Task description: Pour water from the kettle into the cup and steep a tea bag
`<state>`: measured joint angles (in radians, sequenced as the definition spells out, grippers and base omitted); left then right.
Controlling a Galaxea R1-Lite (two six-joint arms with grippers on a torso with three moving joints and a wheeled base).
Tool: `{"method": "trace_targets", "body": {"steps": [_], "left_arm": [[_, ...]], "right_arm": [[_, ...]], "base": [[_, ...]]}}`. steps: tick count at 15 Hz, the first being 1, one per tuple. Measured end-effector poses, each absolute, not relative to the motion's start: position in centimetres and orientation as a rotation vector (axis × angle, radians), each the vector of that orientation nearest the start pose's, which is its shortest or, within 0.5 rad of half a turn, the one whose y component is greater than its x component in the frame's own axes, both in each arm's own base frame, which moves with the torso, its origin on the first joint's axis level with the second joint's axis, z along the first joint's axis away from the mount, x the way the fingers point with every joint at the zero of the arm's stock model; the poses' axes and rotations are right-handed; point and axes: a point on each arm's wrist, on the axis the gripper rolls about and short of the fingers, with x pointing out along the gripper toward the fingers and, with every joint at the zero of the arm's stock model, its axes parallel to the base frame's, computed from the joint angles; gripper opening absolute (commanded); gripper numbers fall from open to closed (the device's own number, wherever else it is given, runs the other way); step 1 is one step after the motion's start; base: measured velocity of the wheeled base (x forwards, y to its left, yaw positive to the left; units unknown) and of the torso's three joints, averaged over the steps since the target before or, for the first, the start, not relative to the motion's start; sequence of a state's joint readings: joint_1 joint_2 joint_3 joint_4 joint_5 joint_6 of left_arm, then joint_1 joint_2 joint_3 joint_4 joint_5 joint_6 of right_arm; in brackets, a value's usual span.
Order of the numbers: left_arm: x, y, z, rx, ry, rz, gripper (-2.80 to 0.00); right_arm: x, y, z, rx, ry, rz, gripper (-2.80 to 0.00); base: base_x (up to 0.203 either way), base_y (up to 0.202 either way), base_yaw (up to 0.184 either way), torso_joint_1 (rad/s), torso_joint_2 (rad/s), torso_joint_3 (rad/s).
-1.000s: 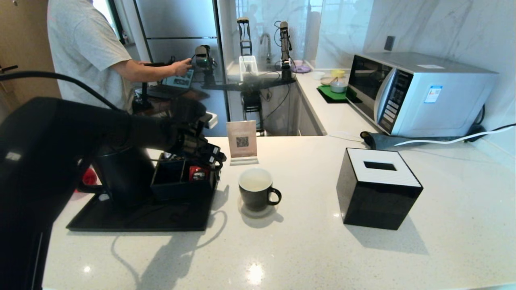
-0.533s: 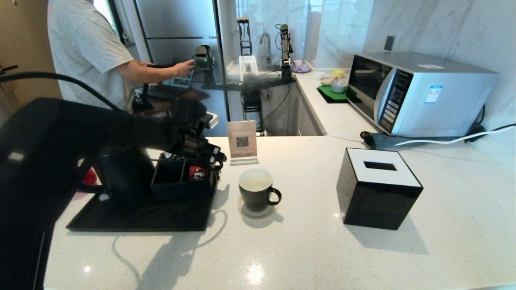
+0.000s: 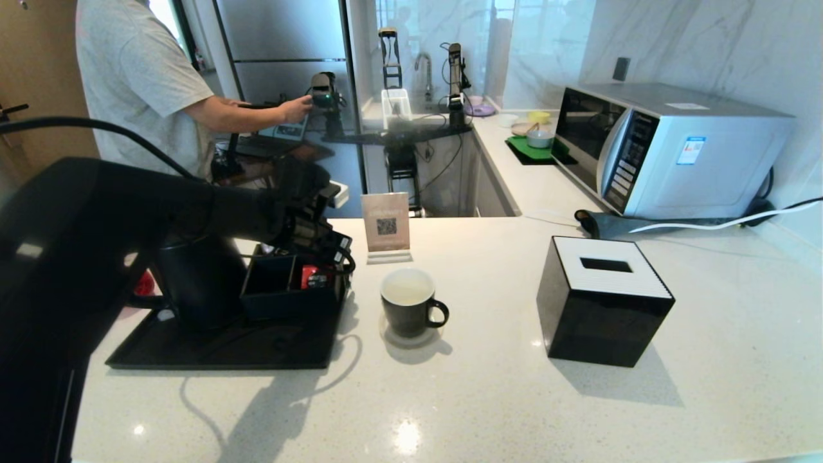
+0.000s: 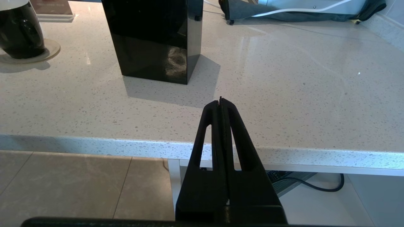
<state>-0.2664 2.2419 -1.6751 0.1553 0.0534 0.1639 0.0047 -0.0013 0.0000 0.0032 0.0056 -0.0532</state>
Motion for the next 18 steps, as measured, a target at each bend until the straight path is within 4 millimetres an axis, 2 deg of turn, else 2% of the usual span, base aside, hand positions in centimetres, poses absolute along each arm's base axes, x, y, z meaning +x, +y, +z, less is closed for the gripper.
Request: {"method": "trace_targets", "body": {"steps": [9, 13, 18], "left_arm": [[43.7, -10.8, 14.1, 0.266, 0.69, -0.24, -2.8], [43.3, -10.1, 15.9, 0.256, 0.651, -0.225, -2.8], [42.0, -9.8, 19.3, 0.241, 0.556, -0.221, -2.8]], "right_arm": [[-2.3, 0.0, 7.5, -0.053, 0.001, 0.01, -2.8], [-2.3, 0.0, 7.5, -0.053, 0.001, 0.01, -2.8], [-2.3, 0.0, 7.5, -0.053, 0.002, 0.01, -2.8]], "base": [[0.0, 0.0, 0.0, 0.0, 0.0, 0.0], [0.0, 0.0, 0.0, 0.0, 0.0, 0.0], [0.0, 0.0, 0.0, 0.0, 0.0, 0.0]]}}
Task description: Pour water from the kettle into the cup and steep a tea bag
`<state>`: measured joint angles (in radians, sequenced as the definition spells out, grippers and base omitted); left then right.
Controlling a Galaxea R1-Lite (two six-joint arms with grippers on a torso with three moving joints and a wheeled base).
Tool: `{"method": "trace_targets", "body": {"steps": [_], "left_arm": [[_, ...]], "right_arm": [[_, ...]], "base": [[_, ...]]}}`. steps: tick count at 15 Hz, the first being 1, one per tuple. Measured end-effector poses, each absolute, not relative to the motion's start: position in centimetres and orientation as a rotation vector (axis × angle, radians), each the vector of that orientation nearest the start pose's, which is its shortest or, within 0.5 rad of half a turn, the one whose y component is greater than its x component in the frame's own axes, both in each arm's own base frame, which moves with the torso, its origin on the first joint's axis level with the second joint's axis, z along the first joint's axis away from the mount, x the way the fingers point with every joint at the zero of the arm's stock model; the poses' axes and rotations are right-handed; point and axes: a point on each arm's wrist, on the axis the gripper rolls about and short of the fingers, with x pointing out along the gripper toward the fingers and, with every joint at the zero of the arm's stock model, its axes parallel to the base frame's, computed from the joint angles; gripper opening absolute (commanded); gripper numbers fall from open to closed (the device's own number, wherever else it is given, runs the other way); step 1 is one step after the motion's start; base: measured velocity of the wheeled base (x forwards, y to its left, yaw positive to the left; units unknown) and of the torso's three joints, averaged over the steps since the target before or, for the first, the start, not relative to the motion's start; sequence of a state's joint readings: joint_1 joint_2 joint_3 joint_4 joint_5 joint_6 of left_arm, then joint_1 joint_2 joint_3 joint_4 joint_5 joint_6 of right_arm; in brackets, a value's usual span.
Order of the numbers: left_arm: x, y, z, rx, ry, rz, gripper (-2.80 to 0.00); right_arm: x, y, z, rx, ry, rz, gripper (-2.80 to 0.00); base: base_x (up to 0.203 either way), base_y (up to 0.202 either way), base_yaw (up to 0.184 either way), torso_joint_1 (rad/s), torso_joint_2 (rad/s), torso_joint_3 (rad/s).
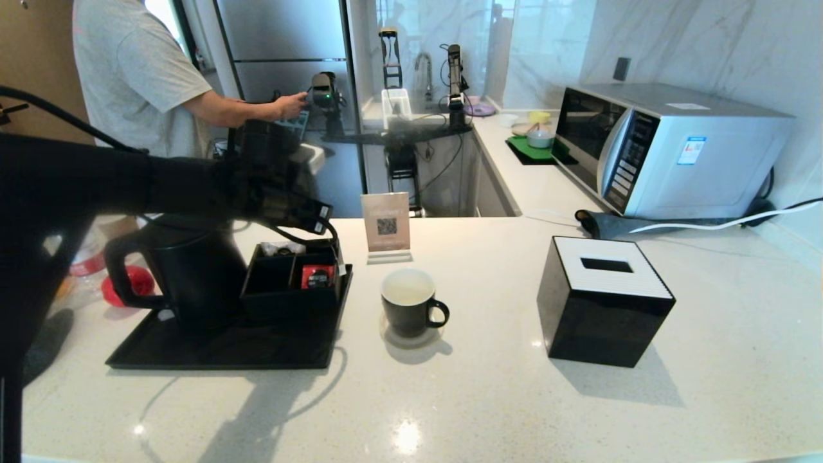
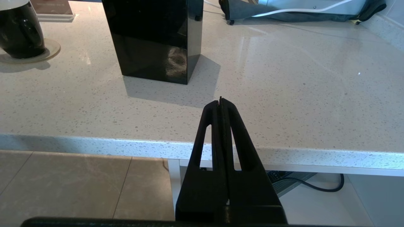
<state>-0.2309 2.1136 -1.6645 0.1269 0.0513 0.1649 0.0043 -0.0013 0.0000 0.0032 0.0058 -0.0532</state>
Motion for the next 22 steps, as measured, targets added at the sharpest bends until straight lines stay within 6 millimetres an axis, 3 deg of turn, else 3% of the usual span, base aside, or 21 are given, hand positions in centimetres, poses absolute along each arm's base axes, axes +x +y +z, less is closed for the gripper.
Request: {"method": "trace_targets", "body": {"steps": [6, 14, 19, 22], "left_arm": [[39.2, -9.5, 22.9, 0.216, 0.38, -0.219, -2.8], [32.4, -8.5, 29.2, 0.134, 0.206, -0.236, -2.8], [27.5, -10.7, 32.9, 0.022, 0.111, -0.348, -2.8], [24.7, -12.2, 33.5, -0.018, 0.104, -0.433, -2.8]], "right_arm": [[-2.3, 0.0, 7.5, -0.053, 0.002, 0.01, -2.8], [-2.3, 0.0, 7.5, -0.053, 0.002, 0.01, -2.8], [-2.3, 0.0, 7.5, -0.053, 0.002, 0.01, -2.8], [-2.3, 0.0, 7.5, -0.053, 0.002, 0.01, -2.8]], "base": [[0.0, 0.0, 0.0, 0.0, 0.0, 0.0], [0.0, 0.0, 0.0, 0.0, 0.0, 0.0], [0.0, 0.0, 0.0, 0.0, 0.0, 0.0], [0.0, 0.0, 0.0, 0.0, 0.0, 0.0]]}}
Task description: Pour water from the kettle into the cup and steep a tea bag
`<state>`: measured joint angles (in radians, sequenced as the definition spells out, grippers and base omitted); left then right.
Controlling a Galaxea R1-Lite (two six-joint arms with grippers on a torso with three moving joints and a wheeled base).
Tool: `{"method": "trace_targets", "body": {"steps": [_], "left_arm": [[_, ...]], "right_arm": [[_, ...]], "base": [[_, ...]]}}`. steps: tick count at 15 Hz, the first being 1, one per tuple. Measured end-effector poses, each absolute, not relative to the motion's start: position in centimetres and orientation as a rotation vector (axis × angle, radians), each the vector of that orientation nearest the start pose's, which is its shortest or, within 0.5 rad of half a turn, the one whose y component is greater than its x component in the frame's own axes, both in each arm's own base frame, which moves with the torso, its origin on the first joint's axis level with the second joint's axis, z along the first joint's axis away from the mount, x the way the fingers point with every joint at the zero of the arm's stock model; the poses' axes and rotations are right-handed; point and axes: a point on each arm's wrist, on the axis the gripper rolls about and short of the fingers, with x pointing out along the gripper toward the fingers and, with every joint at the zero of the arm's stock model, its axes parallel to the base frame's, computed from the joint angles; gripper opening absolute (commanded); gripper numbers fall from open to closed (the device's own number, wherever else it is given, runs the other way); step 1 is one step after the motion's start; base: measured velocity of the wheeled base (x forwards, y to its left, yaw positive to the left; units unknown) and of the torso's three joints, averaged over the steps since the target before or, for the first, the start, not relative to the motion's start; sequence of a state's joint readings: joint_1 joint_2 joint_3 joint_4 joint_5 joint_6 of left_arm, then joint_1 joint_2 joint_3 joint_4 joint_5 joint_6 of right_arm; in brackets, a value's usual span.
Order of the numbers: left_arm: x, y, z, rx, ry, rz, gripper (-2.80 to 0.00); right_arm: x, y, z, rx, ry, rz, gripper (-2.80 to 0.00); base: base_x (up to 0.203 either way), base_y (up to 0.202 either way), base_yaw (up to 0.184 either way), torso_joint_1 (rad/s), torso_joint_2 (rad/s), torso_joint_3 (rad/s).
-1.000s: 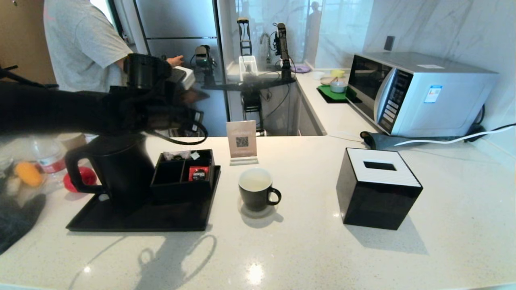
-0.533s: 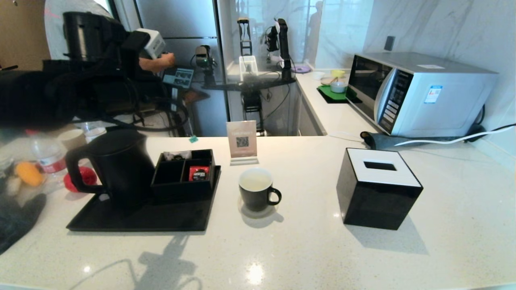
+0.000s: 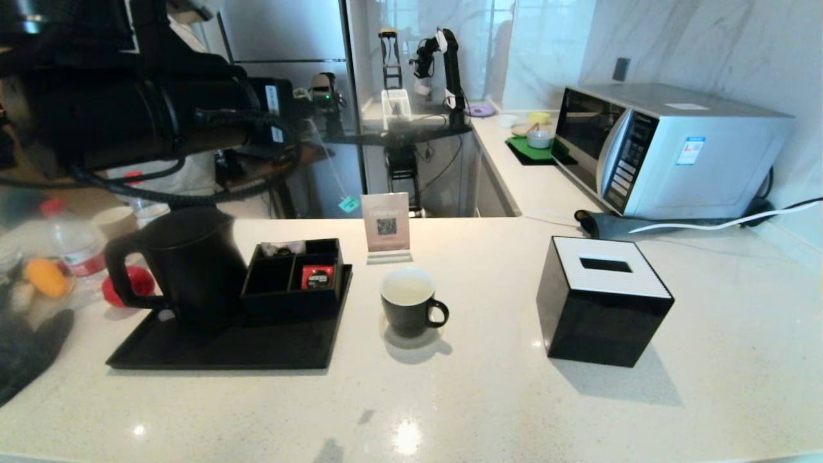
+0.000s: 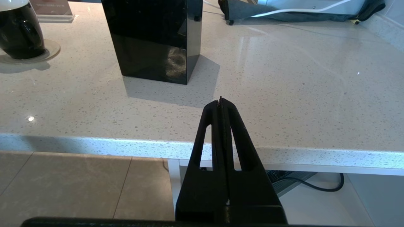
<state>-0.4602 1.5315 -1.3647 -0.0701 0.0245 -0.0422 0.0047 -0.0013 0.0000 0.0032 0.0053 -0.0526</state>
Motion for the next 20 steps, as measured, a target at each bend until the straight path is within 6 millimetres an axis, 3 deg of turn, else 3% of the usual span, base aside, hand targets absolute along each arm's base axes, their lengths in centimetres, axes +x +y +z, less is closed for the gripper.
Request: {"method": "trace_targets", "body": {"steps": [4, 20], "left_arm": [[22.1, -13.1, 32.6, -0.03, 0.136, -0.507, -2.8], [17.8, -15.4, 31.5, 0.0, 0.197, -0.671, -2.8]], "right_arm": [[-2.3, 0.0, 7.5, -0.053, 0.002, 0.01, -2.8], [-2.3, 0.0, 7.5, -0.06, 0.002, 0.012, -2.8]], "base": [[0.0, 0.0, 0.0, 0.0, 0.0, 0.0], [0.0, 0.0, 0.0, 0.0, 0.0, 0.0]]}}
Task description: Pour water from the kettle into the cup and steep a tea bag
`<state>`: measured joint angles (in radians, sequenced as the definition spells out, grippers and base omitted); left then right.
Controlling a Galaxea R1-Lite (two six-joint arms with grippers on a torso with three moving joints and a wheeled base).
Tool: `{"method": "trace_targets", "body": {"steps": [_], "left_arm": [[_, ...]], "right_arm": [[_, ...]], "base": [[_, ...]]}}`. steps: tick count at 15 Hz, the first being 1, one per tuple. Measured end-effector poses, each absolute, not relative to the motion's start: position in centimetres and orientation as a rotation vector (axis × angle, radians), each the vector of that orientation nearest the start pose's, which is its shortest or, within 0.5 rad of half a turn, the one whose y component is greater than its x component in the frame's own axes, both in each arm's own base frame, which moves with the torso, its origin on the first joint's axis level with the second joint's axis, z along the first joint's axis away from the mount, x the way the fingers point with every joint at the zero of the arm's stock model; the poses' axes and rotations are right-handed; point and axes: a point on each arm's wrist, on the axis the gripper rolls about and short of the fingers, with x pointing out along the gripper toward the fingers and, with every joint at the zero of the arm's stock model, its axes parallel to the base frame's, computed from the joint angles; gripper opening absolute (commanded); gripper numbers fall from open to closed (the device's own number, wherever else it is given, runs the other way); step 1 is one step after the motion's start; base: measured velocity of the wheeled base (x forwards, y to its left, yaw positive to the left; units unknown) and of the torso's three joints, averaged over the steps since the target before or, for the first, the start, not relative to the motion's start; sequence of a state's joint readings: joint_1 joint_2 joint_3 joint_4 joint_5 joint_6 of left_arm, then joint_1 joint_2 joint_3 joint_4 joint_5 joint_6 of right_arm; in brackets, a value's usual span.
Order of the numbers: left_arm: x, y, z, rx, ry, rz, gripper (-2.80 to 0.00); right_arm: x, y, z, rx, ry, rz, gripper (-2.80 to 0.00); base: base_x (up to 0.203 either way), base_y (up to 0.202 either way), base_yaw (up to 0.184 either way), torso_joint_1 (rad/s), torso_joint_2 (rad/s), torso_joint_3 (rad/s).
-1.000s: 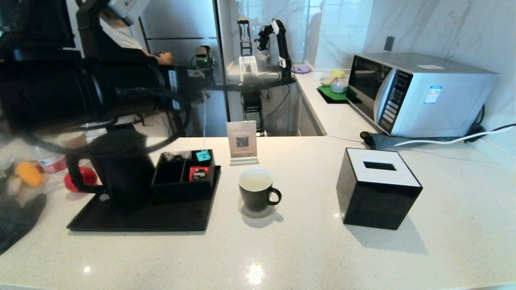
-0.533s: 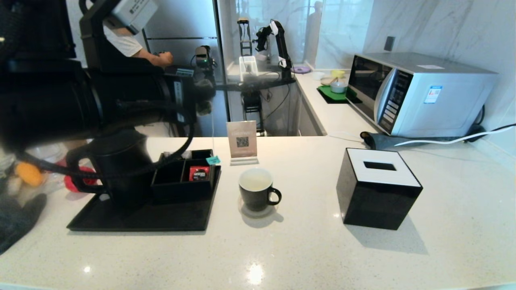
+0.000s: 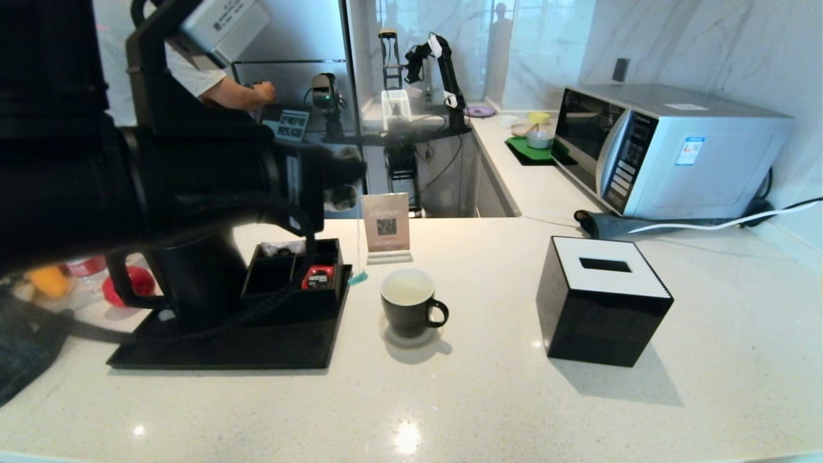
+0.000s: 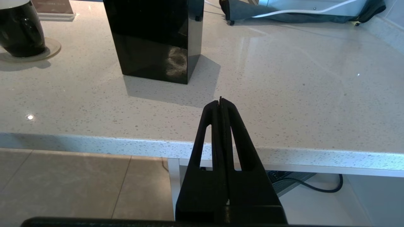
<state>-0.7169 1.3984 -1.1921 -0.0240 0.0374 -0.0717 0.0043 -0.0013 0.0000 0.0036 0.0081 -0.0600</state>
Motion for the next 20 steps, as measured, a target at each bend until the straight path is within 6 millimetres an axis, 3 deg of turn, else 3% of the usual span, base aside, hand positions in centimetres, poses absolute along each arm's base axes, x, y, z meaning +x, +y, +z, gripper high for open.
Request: {"method": "trace_targets", "body": {"steps": [7, 9, 12, 15, 20], "left_arm": [[16.5, -15.1, 31.8, 0.009, 0.206, -0.701, -2.8], [16.2, -15.2, 31.9, 0.007, 0.202, -0.71, -2.8], [15.9, -15.3, 32.0, 0.009, 0.199, -0.724, -2.8], [15.8, -15.5, 32.0, 0.009, 0.197, -0.739, -2.8], [15.8, -16.0, 31.8, 0.016, 0.21, -0.758, -2.8]], "right_arm": [[-2.3, 0.0, 7.7, -0.157, -0.011, 0.027, -2.8], [-2.7, 0.1, 8.8, -0.156, -0.042, 0.042, -2.8], [-3.0, 0.1, 11.4, -0.157, -0.089, 0.054, -2.8], [-2.3, 0.1, 15.5, -0.158, -0.11, 0.104, -2.8], [2.7, 0.8, 23.1, -0.161, -0.16, 0.331, -2.8]], "base": [[0.0, 0.0, 0.0, 0.0, 0.0, 0.0], [0.0, 0.0, 0.0, 0.0, 0.0, 0.0], [0.0, 0.0, 0.0, 0.0, 0.0, 0.0], [0.0, 0.0, 0.0, 0.0, 0.0, 0.0], [0.0, 0.0, 0.0, 0.0, 0.0, 0.0]]}}
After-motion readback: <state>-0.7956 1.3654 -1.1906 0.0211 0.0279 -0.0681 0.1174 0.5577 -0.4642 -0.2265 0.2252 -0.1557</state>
